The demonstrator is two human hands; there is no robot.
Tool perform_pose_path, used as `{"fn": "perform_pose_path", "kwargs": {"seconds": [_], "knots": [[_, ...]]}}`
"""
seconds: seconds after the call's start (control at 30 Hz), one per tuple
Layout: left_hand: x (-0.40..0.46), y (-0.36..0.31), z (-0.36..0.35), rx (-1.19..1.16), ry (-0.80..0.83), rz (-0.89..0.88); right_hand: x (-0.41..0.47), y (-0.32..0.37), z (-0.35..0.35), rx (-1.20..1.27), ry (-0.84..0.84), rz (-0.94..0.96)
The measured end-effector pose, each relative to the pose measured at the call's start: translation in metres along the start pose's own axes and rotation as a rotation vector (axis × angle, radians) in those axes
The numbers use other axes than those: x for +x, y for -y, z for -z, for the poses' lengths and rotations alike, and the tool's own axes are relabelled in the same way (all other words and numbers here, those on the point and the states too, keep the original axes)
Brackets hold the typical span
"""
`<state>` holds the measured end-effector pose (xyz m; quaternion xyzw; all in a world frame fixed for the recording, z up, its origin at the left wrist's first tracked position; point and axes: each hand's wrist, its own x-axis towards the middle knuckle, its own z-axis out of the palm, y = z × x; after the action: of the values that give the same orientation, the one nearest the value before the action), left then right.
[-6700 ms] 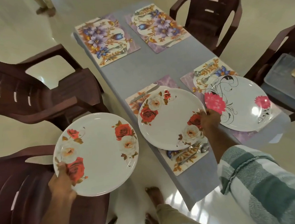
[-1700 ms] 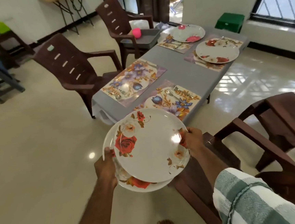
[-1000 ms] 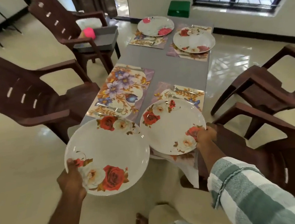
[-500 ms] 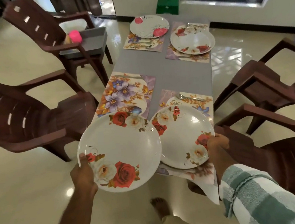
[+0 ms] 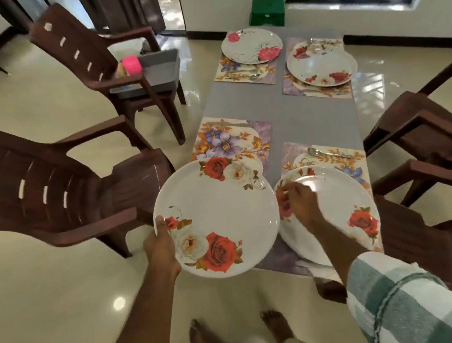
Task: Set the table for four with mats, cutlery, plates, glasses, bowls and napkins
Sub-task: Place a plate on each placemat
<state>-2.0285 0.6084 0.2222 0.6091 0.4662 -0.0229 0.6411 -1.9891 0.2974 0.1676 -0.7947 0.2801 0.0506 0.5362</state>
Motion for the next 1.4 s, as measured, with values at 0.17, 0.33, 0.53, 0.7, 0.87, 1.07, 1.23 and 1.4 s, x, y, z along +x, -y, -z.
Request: {"fn": "perform_pose_path", "kwargs": {"seconds": [0.17,0.33,0.53,0.7,0.87,1.07,1.23,1.4], "knots": [[0.039,-0.028,0.028,0.075,0.103,0.015,-0.016,0.022,-0.075,0.044,0.055,0.052],[0.064,-0.054,0.037,0.161,0.318,-0.079,-0.024,0.035,-0.104,0.232,-0.065,0.008],[0.11,-0.08,0.027,0.554,0.353,-0.326,0.015,0.041,-0.109,0.196,-0.243,-0.125],[0.135,-0.097,0.006,0.76,0.403,-0.394,0.066,0.044,-0.107,0.117,-0.345,-0.153],[0.151,-0.104,-0.025,0.862,0.43,-0.475,0.102,0.042,-0.102,0.003,-0.363,-0.159],[0.158,-0.103,-0.061,0.942,0.461,-0.477,0.128,0.035,-0.104,0.007,-0.367,-0.19],[0.159,-0.102,-0.077,0.995,0.482,-0.471,0.135,0.037,-0.104,-0.085,-0.365,-0.21],[0.156,-0.103,-0.086,1.008,0.487,-0.461,0.143,0.036,-0.1,-0.146,-0.346,-0.235]]}}
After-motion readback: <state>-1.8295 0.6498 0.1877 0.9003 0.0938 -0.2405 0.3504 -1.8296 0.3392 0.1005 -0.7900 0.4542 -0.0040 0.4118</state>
